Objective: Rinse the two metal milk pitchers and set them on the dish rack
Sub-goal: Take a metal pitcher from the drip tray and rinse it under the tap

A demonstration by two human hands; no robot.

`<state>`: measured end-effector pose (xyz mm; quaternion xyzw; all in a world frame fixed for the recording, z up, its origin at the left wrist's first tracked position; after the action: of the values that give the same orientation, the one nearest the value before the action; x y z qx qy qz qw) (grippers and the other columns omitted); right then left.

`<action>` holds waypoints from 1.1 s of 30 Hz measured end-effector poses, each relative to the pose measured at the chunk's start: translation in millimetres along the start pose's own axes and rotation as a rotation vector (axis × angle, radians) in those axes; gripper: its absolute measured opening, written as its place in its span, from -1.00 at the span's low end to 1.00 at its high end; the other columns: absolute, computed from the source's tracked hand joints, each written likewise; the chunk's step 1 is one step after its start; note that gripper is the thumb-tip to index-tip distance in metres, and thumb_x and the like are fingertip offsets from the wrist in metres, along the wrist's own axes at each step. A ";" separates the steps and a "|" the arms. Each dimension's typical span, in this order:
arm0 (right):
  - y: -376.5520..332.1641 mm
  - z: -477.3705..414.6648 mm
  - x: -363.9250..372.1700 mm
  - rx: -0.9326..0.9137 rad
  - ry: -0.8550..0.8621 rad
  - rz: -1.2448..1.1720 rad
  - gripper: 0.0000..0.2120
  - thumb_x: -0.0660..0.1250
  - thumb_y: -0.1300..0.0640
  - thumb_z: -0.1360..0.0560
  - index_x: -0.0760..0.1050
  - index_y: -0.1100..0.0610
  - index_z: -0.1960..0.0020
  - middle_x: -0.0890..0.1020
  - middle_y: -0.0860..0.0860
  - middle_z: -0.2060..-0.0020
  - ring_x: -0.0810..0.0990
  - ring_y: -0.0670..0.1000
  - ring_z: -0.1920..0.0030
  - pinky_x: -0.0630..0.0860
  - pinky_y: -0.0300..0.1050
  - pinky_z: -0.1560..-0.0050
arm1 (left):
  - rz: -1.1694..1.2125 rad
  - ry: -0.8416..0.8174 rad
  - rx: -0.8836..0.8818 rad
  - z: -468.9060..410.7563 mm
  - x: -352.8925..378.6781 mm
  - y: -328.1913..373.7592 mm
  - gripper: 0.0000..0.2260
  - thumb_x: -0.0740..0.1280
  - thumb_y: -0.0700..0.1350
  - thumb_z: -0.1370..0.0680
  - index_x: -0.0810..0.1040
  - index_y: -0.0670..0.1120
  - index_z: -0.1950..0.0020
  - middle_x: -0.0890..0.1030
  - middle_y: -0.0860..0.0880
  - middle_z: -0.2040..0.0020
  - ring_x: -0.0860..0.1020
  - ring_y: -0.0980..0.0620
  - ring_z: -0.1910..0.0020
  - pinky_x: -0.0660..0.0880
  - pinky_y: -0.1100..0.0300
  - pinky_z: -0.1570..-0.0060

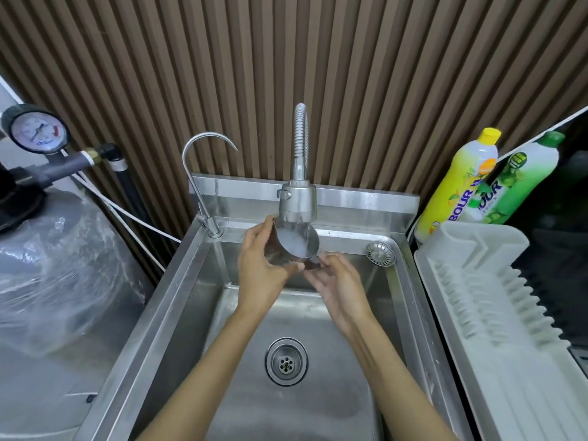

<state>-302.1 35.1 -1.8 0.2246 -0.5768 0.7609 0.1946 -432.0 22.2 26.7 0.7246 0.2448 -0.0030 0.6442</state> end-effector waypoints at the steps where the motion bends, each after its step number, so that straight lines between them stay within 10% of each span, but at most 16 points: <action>1: 2.3 1.8 -3.5 0.083 -0.032 -0.011 -0.84 0.19 0.29 -0.52 0.40 0.18 0.23 0.61 0.13 0.20 0.66 0.08 0.14 0.58 -0.01 -0.07 | -0.132 0.018 0.008 3.5 -5.4 1.7 -0.14 0.58 0.01 -0.15 0.36 -0.03 -0.40 0.41 0.08 -0.08 0.41 0.09 -0.14 0.33 0.36 -0.16; 6: -24.7 13.1 -20.9 0.136 0.074 0.469 -0.92 0.34 0.18 -0.46 0.53 0.18 0.17 0.65 0.18 0.20 0.64 0.15 0.27 0.65 -0.01 0.28 | -0.317 -0.008 -0.156 26.5 -3.2 -7.6 -0.18 0.30 0.48 -0.04 0.57 0.06 -0.17 0.56 -0.03 0.11 0.58 -0.02 0.04 0.50 0.10 -0.08; 12: -57.7 8.5 -0.2 -0.313 0.107 0.619 -0.82 0.33 0.32 -0.42 0.42 0.19 0.33 0.69 -0.03 0.11 0.64 -0.08 0.11 0.54 -0.22 0.04 | 0.118 0.028 -0.114 26.8 26.3 -6.1 -0.50 0.56 -0.05 -0.26 0.52 -0.04 -0.16 0.65 0.07 0.04 0.57 0.38 0.08 0.39 0.61 0.09; 19: -13.9 -9.6 2.9 0.070 -0.141 0.068 -0.74 0.22 0.35 -0.50 0.32 0.16 0.33 0.58 0.10 0.06 0.55 0.07 -0.01 0.55 -0.14 -0.03 | -0.092 0.102 0.044 14.2 -9.2 10.1 -0.26 0.56 -0.14 -0.25 0.37 -0.05 -0.39 0.48 0.07 -0.25 0.42 0.17 -0.19 0.27 0.57 -0.08; 22: -9.3 -3.0 -1.3 0.140 -0.081 0.223 -0.75 0.26 0.34 -0.48 0.34 0.16 0.34 0.62 0.07 0.10 0.60 0.01 0.14 0.57 -0.08 0.00 | -0.259 0.005 -0.065 25.4 -14.5 -4.0 -0.32 0.53 0.00 -0.30 0.38 -0.07 -0.37 0.54 -0.03 -0.22 0.49 0.01 -0.21 0.36 0.27 -0.07; 26: -12.4 0.4 -8.7 -0.080 0.069 0.556 -0.74 0.37 0.34 -0.39 0.35 0.16 0.36 0.67 0.08 0.01 0.63 -0.01 0.05 0.54 -0.06 -0.07 | -0.061 -0.276 -0.345 27.2 -12.8 -29.5 -0.66 0.43 -0.20 -0.41 0.52 -0.11 -0.17 0.65 -0.01 0.00 0.57 0.04 -0.01 0.40 0.48 0.19; 30: -22.2 -0.9 -5.4 -0.363 0.011 0.990 -0.78 0.39 0.28 -0.40 0.37 0.14 0.31 0.66 0.00 -0.05 0.62 -0.06 0.06 0.46 -0.48 0.08 | 0.069 -0.482 -0.517 17.2 -10.1 -52.1 -0.67 0.21 -0.37 -0.45 0.49 0.04 -0.02 0.57 0.08 -0.08 0.48 0.10 -0.14 0.29 0.17 -0.23; 33: -25.6 -7.3 -3.9 -0.508 -0.147 1.193 -0.80 0.36 0.25 -0.43 0.38 0.09 0.30 0.65 -0.01 -0.10 0.61 -0.03 -0.05 0.39 -0.55 0.11 | 0.060 -0.523 -0.505 4.2 -6.8 -66.0 -0.72 0.19 -0.36 -0.40 0.57 -0.08 0.03 0.55 -0.06 -0.14 0.43 -0.02 -0.13 0.30 0.13 -0.12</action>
<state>-285.5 48.7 14.5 -0.1358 -0.7761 0.5610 -0.2540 -460.4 19.2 -33.4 0.5241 0.0437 -0.1087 0.8436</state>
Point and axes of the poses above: each hand's wrist, its own z-axis away from the middle knuckle, its own x-axis out of the palm, y = z × x, the point moved 3 cm from there along -z, towards the middle knuckle
